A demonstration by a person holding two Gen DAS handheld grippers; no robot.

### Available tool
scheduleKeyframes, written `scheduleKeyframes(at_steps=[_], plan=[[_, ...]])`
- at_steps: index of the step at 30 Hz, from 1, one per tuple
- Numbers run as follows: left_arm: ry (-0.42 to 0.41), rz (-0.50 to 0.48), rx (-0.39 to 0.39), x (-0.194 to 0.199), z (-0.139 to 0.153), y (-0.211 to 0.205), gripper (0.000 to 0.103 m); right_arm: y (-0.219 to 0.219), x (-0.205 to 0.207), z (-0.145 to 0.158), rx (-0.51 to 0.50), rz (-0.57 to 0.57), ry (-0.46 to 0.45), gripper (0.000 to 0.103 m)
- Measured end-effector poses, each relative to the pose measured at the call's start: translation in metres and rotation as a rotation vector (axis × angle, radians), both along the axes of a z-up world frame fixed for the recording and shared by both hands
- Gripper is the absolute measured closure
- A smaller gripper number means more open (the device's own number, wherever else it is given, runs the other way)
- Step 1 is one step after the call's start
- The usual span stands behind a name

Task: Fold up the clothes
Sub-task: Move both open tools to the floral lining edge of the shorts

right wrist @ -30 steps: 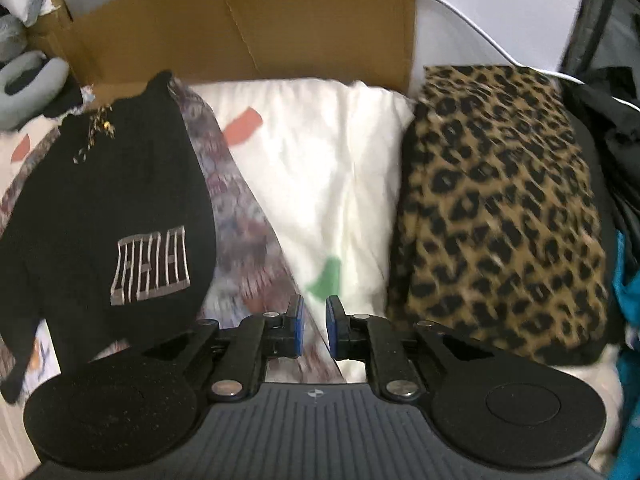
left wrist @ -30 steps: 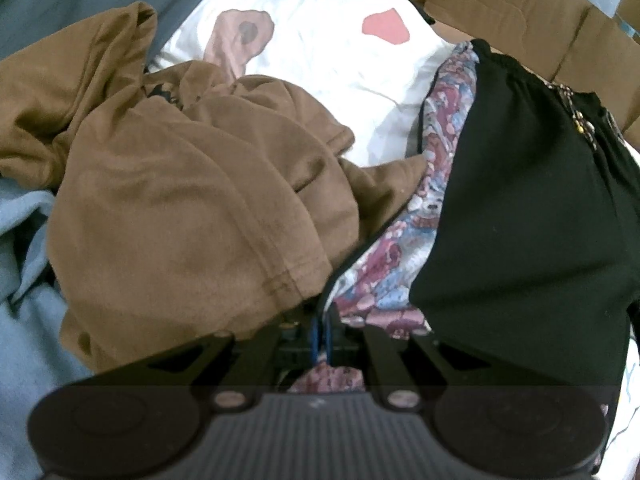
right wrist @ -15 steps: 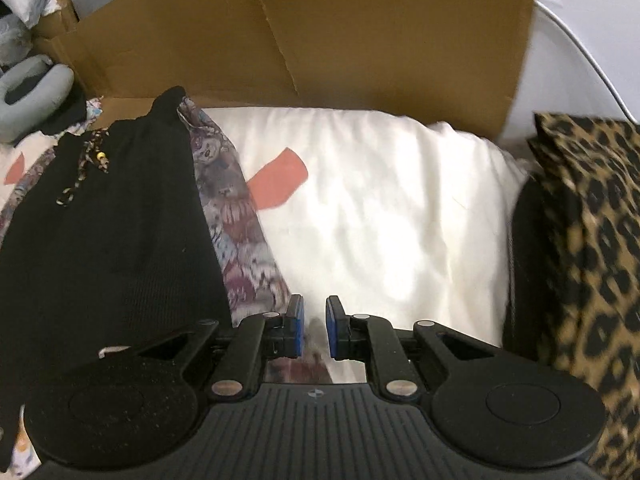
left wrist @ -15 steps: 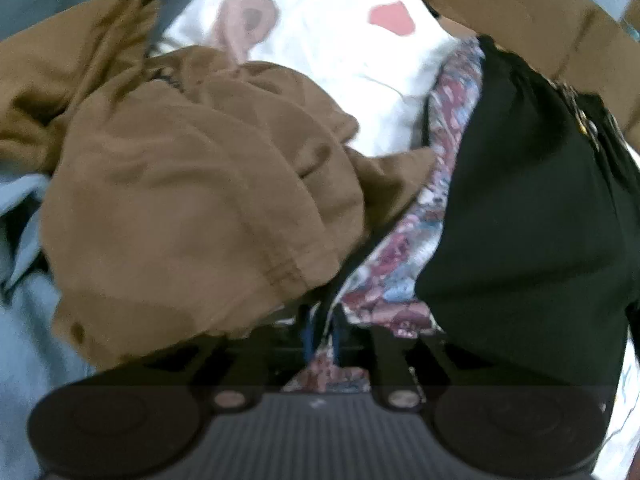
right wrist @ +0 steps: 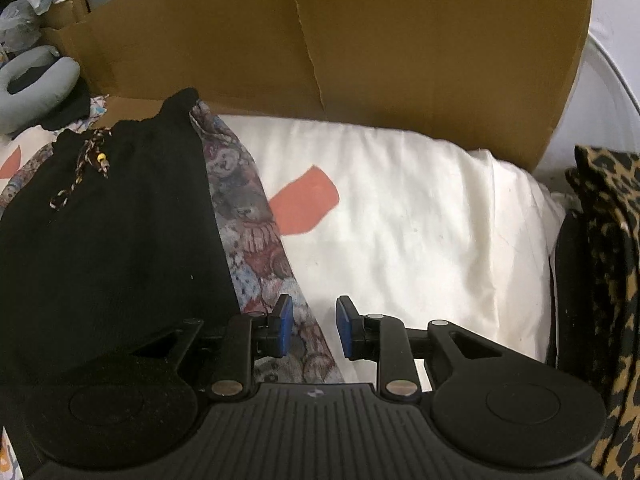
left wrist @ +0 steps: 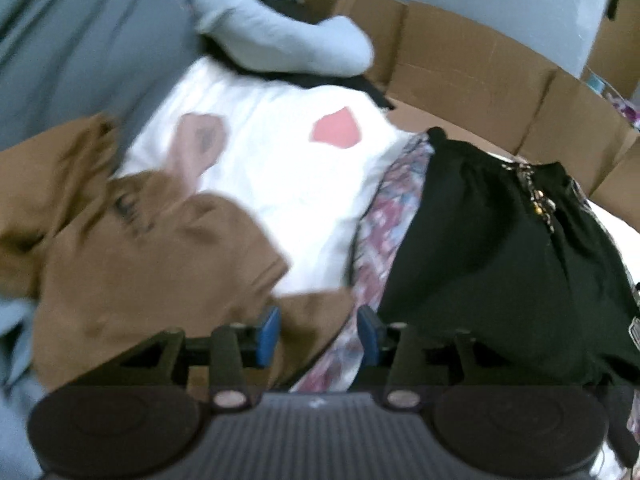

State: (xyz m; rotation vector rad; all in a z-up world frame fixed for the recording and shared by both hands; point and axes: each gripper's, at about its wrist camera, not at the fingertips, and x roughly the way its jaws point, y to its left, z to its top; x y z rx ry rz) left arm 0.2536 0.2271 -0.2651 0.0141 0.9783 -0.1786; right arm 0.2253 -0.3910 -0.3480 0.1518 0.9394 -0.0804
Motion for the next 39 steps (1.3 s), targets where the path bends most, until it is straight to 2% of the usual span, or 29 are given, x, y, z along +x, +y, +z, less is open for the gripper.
scheduleKeyframes(at_steps=[4,11,19,22,29,39], plan=[[-0.016,-0.047,-0.005,0.028,-0.016,-0.022,0.058,0.000,0.003,-0.002,-0.004,-0.013,0.000,0.072],[-0.017,-0.018,-0.048,0.057,-0.042,-0.032,0.058,0.002,0.000,-0.007,-0.005,-0.016,0.001,0.071],[0.018,0.012,-0.065,0.060,-0.061,-0.031,0.058,0.012,-0.002,-0.013,-0.002,0.012,0.010,0.070],[0.019,0.024,-0.071,0.059,-0.063,-0.030,0.058,0.011,-0.002,-0.005,-0.028,0.000,-0.029,0.070],[0.019,0.010,-0.075,0.060,-0.065,-0.033,0.058,0.000,0.017,-0.012,-0.066,-0.034,-0.003,0.070],[0.024,-0.020,-0.063,0.059,-0.067,-0.039,0.058,0.018,0.020,-0.015,-0.059,0.029,-0.011,0.070]])
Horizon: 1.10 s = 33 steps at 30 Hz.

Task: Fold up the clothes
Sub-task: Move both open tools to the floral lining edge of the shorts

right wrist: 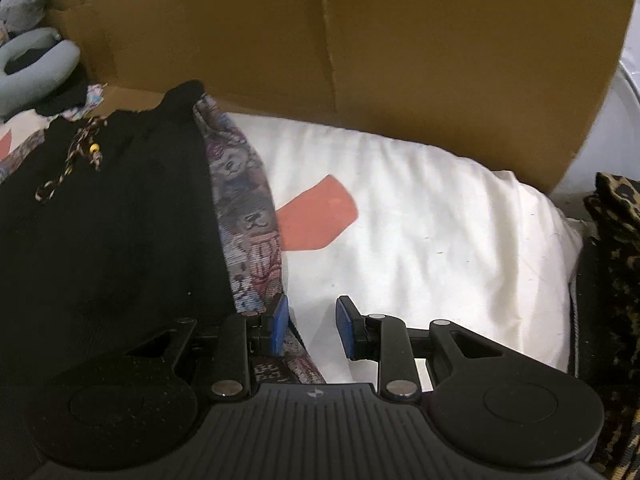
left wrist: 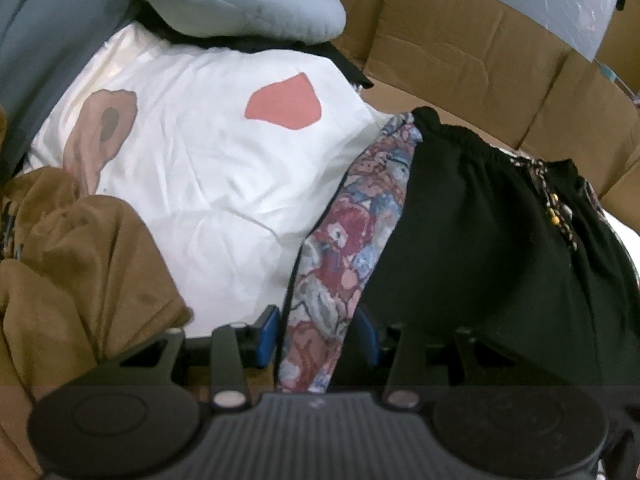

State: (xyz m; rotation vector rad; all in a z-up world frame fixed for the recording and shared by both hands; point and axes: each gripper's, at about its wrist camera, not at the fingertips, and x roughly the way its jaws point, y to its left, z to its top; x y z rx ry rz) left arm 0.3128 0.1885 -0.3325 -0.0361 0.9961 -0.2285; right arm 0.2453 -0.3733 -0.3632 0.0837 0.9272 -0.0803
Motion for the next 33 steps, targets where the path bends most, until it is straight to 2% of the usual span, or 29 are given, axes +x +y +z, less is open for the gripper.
scheduleKeyframes(at_steps=[6,16,23,25,27,30,33], plan=[[0.005,0.002,-0.001,-0.001,0.000,0.002,0.058,0.007,-0.006,0.006,0.004,0.012,-0.024,0.070],[0.010,0.002,0.004,-0.002,-0.002,0.004,0.058,0.017,-0.010,0.004,-0.005,0.053,-0.010,0.070],[0.018,0.005,0.010,-0.002,-0.006,0.006,0.058,0.027,-0.007,0.002,-0.024,0.160,0.021,0.074],[0.024,0.000,0.012,-0.001,-0.007,0.005,0.058,0.028,-0.005,0.001,-0.028,0.187,0.031,0.079],[0.029,-0.005,0.014,-0.001,-0.009,0.004,0.058,0.029,-0.004,0.001,-0.029,0.213,0.034,0.099],[0.032,-0.007,0.012,0.002,-0.010,0.003,0.058,0.034,-0.005,0.005,-0.084,0.249,0.029,0.102],[0.030,-0.009,0.013,0.002,-0.010,0.002,0.058,0.024,-0.004,0.010,-0.110,0.199,0.022,0.102]])
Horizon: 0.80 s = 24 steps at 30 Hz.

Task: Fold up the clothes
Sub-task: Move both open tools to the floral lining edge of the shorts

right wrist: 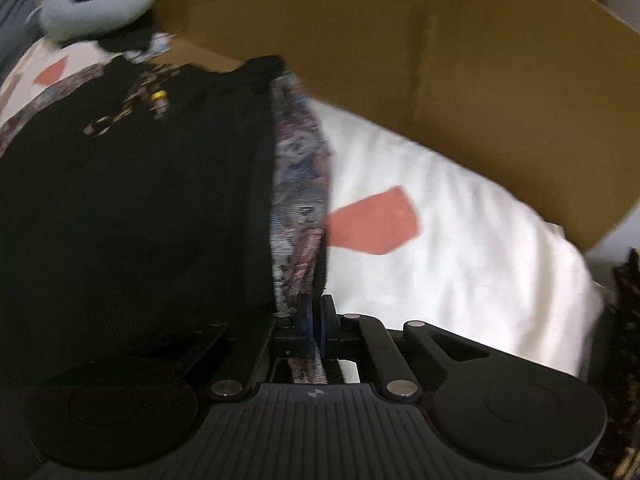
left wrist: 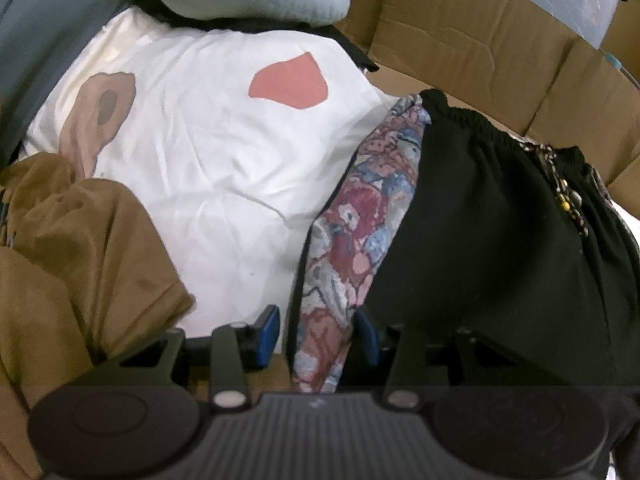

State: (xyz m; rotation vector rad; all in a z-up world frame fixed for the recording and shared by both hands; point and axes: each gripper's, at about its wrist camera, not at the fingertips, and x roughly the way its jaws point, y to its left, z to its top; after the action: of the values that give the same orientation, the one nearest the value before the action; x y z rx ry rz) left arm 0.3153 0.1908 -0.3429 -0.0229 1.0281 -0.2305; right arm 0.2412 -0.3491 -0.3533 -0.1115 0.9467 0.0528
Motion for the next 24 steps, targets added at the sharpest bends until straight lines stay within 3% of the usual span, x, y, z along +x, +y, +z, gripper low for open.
scheduleKeyframes(at_steps=[5,12,17,19,21,24], plan=[[-0.002,-0.003,0.002,0.000,-0.001,-0.001,0.058,-0.018,0.004,-0.006,-0.050,-0.104,0.021,0.103],[-0.003,-0.005,0.003,-0.001,0.000,-0.001,0.058,-0.038,-0.005,0.007,0.114,-0.173,-0.050,0.098],[-0.002,-0.004,0.004,-0.001,-0.001,-0.001,0.058,-0.037,-0.006,0.003,0.155,-0.146,-0.027,0.098],[-0.002,-0.005,0.005,-0.001,-0.001,-0.001,0.058,-0.034,-0.005,0.001,0.164,-0.138,-0.023,0.088],[-0.002,-0.006,0.005,-0.001,0.000,-0.001,0.058,-0.032,-0.003,0.000,0.173,-0.131,-0.025,0.071],[-0.002,-0.007,0.006,-0.001,-0.001,-0.001,0.058,-0.028,0.002,0.000,0.172,-0.109,-0.021,0.070]])
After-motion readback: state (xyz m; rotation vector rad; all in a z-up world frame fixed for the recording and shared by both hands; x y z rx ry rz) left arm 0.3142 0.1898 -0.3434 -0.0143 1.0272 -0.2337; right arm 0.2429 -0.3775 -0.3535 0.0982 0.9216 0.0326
